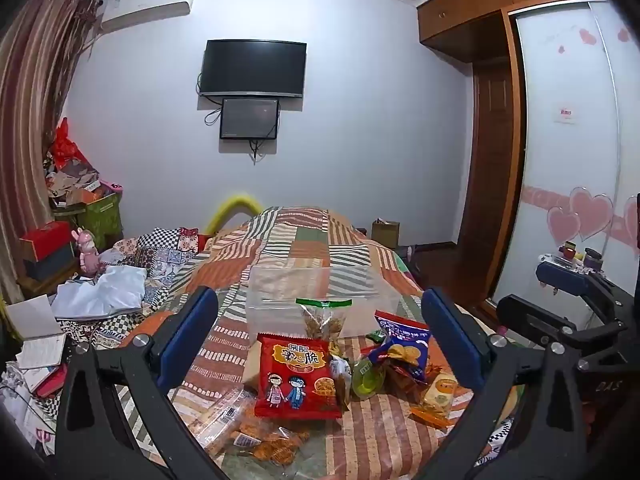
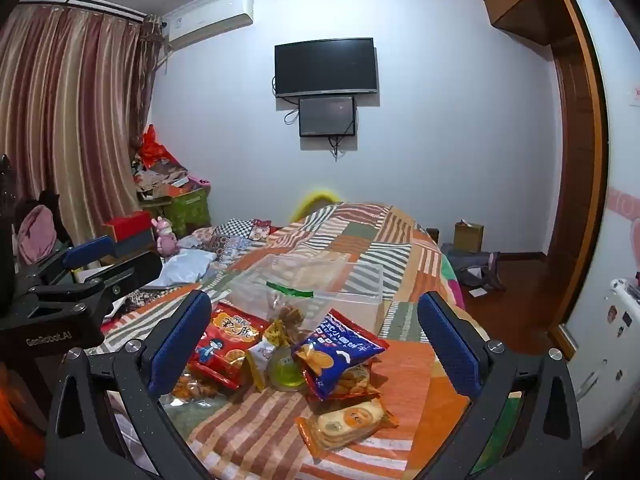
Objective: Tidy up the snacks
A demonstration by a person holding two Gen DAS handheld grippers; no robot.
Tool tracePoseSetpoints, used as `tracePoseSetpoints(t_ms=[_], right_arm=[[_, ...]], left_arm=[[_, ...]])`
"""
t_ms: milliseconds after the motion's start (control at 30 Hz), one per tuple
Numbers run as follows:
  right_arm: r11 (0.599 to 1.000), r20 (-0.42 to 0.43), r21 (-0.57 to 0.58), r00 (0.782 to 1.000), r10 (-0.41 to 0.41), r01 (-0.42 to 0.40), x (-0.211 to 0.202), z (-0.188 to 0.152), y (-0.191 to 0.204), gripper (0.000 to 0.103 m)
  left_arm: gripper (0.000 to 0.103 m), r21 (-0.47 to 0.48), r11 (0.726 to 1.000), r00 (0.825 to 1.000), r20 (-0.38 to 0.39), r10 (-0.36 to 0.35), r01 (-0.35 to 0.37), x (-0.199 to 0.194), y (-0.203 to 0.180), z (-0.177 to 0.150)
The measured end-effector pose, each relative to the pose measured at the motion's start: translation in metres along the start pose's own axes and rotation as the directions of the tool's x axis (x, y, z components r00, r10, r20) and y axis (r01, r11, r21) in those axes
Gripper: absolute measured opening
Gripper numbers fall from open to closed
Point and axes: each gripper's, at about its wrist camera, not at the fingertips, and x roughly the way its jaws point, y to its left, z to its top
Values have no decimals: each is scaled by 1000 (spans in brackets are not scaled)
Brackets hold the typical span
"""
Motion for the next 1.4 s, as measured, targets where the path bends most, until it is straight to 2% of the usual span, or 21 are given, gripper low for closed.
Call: tracePoseSetpoints(t_ms=[1400], right_arm=[[999,18,31,1000,11,-12,-5,5,-1,103]], left_arm=[[103,0,1000,1000,17,-8,8,-4,-2,4]])
